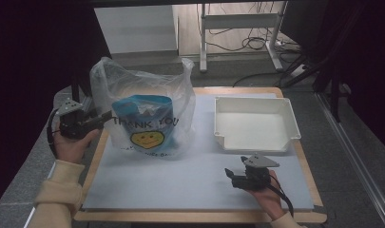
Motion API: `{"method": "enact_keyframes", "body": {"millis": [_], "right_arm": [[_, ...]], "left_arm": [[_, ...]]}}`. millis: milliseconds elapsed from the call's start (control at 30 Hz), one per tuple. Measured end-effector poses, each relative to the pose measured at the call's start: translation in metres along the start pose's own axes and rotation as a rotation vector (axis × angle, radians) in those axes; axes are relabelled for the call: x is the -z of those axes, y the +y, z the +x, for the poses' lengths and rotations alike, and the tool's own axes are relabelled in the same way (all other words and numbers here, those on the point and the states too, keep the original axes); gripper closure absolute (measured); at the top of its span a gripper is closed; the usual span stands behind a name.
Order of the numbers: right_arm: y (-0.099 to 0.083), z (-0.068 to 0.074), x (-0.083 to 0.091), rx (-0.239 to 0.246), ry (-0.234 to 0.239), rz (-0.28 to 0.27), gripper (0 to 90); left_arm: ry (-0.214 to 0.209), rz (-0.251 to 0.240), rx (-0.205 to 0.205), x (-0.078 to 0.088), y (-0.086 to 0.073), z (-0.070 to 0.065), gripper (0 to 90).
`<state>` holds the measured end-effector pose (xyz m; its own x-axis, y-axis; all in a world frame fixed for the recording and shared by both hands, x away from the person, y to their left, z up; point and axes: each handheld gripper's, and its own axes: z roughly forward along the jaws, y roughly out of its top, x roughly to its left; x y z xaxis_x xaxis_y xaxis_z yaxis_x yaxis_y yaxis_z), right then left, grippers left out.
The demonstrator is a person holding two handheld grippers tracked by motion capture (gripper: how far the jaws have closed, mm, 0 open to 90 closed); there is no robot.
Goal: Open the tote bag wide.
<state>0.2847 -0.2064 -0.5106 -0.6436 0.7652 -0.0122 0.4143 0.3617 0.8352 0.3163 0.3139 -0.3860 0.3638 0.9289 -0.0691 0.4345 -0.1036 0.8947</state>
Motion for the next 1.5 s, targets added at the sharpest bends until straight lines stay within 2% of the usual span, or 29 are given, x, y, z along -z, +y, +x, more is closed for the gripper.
{"method": "enact_keyframes", "body": {"millis": [167, 267, 700, 800, 867, 1033, 1167, 1333, 1500], "right_arm": [[0.000, -0.001, 0.001, -0.002, -0.003, 0.001, 22.4], [0.000, 0.000, 0.001, -0.002, -0.003, 0.000, 22.4], [0.000, 0.001, 0.000, -0.006, -0.005, 0.001, 23.5], [0.004, 0.003, 0.002, -0.012, -0.001, -0.017, 25.0], [0.010, 0.006, 0.005, -0.013, 0.011, -0.040, 26.4], [0.031, 0.013, 0.009, 0.021, 0.023, -0.088, 28.8], [0.048, 0.013, 0.011, 0.033, 0.024, -0.125, 30.7], [0.066, 0.013, 0.008, 0.046, 0.028, -0.153, 31.7], [0.082, 0.011, 0.002, 0.036, 0.047, -0.172, 32.8]], "left_arm": [[-0.032, 0.010, -0.008, -0.002, -0.006, -0.005, 81.5], [-0.048, 0.004, -0.010, 0.000, -0.009, -0.006, 89.7], [-0.070, -0.020, 0.013, 0.010, -0.012, -0.001, 90.0], [-0.081, -0.029, 0.025, 0.010, -0.013, 0.002, 90.0], [-0.088, -0.033, 0.031, 0.010, -0.014, 0.003, 90.0], [-0.090, -0.034, 0.030, 0.009, -0.014, 0.005, 90.0], [-0.086, -0.038, 0.035, 0.012, -0.012, 0.007, 90.0], [-0.079, -0.043, 0.037, 0.014, -0.011, 0.008, 90.0], [-0.080, -0.044, 0.045, 0.015, -0.011, 0.009, 90.0]]}}
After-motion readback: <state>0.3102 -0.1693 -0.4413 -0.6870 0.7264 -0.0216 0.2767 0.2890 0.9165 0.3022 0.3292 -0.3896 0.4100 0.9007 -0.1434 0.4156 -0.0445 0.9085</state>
